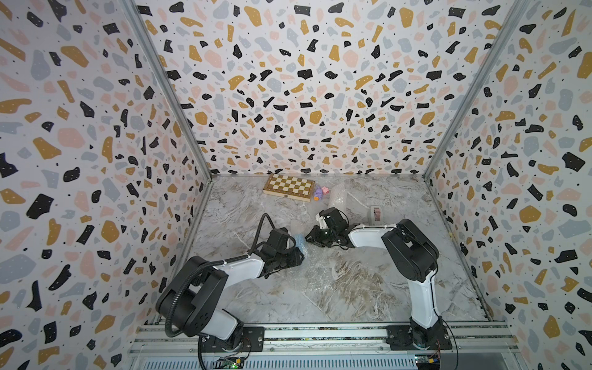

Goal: Wrap vases in bubble wrap
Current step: Wrap the vase in bubble wrap.

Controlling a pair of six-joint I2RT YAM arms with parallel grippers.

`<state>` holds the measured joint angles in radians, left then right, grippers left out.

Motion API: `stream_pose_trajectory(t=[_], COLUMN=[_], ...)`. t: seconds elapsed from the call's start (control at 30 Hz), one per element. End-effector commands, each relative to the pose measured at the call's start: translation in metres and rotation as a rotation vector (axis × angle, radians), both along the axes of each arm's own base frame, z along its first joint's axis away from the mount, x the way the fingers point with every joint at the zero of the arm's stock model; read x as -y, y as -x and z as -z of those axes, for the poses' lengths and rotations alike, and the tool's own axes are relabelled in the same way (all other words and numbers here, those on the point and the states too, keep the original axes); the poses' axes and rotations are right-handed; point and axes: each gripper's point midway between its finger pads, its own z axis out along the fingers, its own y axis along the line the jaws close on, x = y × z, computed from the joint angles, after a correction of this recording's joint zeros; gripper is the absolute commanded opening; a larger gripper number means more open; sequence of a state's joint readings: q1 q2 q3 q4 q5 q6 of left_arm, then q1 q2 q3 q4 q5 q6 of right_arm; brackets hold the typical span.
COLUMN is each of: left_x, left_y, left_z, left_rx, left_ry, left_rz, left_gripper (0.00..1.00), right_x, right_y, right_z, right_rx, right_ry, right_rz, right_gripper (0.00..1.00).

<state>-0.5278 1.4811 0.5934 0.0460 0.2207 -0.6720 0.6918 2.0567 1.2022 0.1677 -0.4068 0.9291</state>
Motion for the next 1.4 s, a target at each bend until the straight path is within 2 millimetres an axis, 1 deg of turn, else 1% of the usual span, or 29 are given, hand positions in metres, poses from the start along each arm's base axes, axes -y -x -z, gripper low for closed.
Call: stream_pose_trajectory(t=[0.0, 0.07, 0.13, 0.23, 0.3, 0.37, 0.47, 0.53, 0.6, 0.63, 0.73, 0.8, 0.9, 0.97, 1.07, 1.13, 1.23, 1.27, 1.37], left_x=[-0.022, -0.032, -0.042, -0.053, -0.056, -0.06, -0.054, -0.05, -0.039, -0.033, -0.023, -0.017, -0.017, -0.015, -0.007, -0.005, -0.007, -0.005, 0.008], left_y=[-0.001, -0.004, -0.002, 0.002, 0.005, 0.006, 0.006, 0.006, 0.007, 0.006, 0.005, 0.006, 0.004, 0.003, 0.001, 0.001, -0.001, -0.001, 0.0], left_z=[0.008, 0.007, 0.006, 0.0, -0.004, -0.008, -0.013, -0.014, -0.015, -0.018, -0.024, -0.023, -0.019, -0.023, -0.028, -0.025, -0.021, -0.022, -0.024], left_rx=[-0.013, -0.014, -0.038, -0.057, -0.062, -0.056, -0.018, -0.007, 0.012, 0.03, 0.056, 0.068, 0.08, 0.111, 0.161, 0.167, 0.167, 0.171, 0.207], left_ry=[-0.166, -0.241, -0.318, -0.404, -0.441, -0.498, -0.539, -0.578, -0.569, -0.587, -0.654, -0.681, -0.714, -0.737, -0.759, -0.783, -0.813, -0.807, -0.781], left_rz=[-0.014, -0.019, -0.005, 0.026, 0.067, 0.102, 0.178, 0.222, 0.27, 0.293, 0.342, 0.371, 0.368, 0.374, 0.386, 0.389, 0.382, 0.379, 0.389], left_gripper=[0.49, 0.45, 0.43, 0.41, 0.39, 0.38, 0.38, 0.37, 0.37, 0.37, 0.37, 0.38, 0.38, 0.38, 0.38, 0.38, 0.41, 0.42, 0.43], right_x=[0.008, 0.006, 0.008, 0.013, 0.012, 0.005, -0.005, -0.008, -0.012, -0.014, -0.018, -0.017, -0.016, -0.012, -0.02, -0.021, -0.016, -0.017, -0.024], right_y=[0.0, 0.001, 0.003, 0.007, 0.013, 0.021, 0.03, 0.029, 0.025, 0.023, 0.015, 0.01, 0.006, 0.002, -0.003, -0.002, 0.004, 0.007, 0.014], right_z=[-0.021, -0.034, -0.047, -0.06, -0.071, -0.079, -0.084, -0.081, -0.078, -0.076, -0.068, -0.056, -0.044, -0.041, -0.037, -0.032, -0.022, -0.02, -0.019], right_rx=[0.036, 0.058, 0.082, 0.107, 0.121, 0.101, 0.054, 0.029, 0.004, -0.015, -0.043, -0.071, -0.105, -0.095, -0.094, -0.101, -0.111, -0.12, -0.138], right_ry=[0.023, 0.003, 0.003, 0.004, -0.02, -0.072, -0.14, -0.158, -0.177, -0.185, -0.194, -0.166, -0.167, -0.162, -0.162, -0.151, -0.132, -0.149, -0.179], right_rz=[0.016, 0.008, 0.009, 0.004, -0.021, -0.065, -0.107, -0.1, -0.098, -0.099, -0.088, -0.066, -0.039, -0.012, -0.041, -0.046, -0.034, -0.038, -0.061], right_gripper=[0.29, 0.36, 0.42, 0.47, 0.5, 0.51, 0.55, 0.58, 0.63, 0.64, 0.64, 0.64, 0.63, 0.63, 0.62, 0.62, 0.63, 0.65, 0.65])
